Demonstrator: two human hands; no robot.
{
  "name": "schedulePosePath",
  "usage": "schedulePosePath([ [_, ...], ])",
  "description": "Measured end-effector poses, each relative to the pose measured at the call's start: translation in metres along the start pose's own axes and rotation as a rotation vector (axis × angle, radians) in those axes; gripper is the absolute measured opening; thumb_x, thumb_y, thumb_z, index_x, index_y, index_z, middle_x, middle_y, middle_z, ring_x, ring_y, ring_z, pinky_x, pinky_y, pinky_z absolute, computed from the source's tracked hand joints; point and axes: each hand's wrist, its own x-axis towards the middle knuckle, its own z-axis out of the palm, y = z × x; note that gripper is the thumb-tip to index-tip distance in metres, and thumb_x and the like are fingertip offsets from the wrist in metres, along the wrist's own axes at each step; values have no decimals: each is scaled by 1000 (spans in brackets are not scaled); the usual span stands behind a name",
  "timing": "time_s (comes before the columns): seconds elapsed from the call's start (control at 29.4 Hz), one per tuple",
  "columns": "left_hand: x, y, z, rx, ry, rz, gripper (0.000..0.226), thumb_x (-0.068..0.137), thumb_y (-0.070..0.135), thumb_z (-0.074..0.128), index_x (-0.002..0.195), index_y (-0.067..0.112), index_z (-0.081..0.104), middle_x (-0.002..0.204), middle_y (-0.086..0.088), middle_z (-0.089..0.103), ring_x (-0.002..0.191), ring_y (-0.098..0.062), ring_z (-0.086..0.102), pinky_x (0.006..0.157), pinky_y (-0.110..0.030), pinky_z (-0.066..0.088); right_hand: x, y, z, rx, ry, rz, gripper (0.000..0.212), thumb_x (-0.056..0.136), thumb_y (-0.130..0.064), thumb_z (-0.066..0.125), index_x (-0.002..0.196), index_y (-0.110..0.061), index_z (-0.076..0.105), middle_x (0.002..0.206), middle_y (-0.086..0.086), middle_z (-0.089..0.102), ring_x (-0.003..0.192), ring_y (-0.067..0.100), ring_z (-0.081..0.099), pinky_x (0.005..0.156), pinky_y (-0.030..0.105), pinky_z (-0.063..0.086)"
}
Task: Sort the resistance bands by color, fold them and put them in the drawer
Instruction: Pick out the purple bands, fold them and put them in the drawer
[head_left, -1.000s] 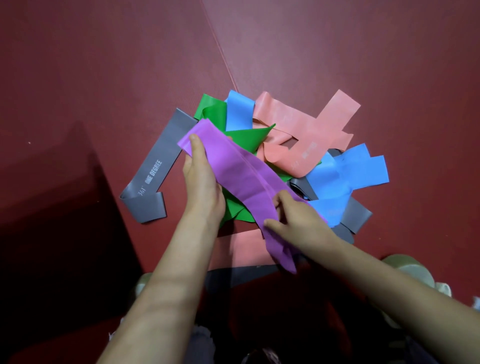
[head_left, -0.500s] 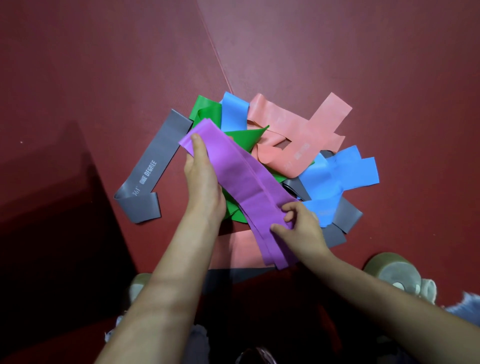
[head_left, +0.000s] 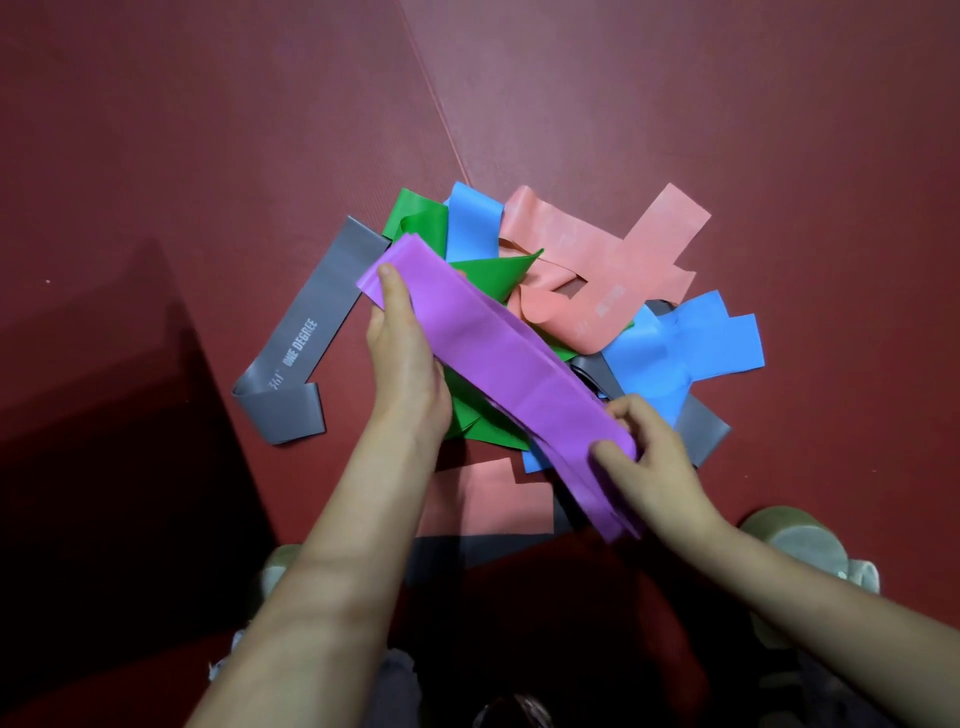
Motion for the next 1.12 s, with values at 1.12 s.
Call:
schedulePosePath([
  [1.12,-28,-13,13,455,-586,4,17,92,3,44,79,5,54,41,13,57,41,7,51,45,-5,38,71,-102,-44,205,-75,-345,17,68,-12,64,75,-23,54,71,2,53,65,11,51,63,21,48],
])
